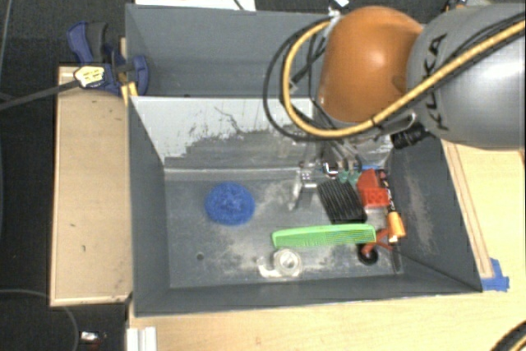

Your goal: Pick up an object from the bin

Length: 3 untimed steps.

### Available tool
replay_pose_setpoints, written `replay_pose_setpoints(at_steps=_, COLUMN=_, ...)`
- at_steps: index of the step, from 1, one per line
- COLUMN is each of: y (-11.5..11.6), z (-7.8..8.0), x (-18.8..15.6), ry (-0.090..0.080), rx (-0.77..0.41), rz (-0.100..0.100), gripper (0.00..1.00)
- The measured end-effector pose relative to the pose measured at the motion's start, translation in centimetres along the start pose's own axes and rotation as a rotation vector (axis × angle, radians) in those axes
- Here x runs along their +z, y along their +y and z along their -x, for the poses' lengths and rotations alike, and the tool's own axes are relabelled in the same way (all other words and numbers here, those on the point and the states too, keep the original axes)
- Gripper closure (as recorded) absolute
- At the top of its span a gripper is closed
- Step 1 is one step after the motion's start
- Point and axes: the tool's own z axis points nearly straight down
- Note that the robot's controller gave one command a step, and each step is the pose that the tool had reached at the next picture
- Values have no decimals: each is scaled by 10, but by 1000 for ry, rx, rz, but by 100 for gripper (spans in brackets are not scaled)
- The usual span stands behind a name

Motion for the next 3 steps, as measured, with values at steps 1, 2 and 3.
replay_pose_setpoints(at_steps=1, y=-1, z=2, x=-4, ry=-8, rx=3, rz=0, gripper=0)
replay_pose_setpoints(at_steps=2, y=40, z=13, x=78, ry=-12, rx=25, rz=2, gripper=0)
replay_pose_setpoints(at_steps=3, y=63, z=22, x=63, ry=-16, rx=-192, rz=0, gripper=0)
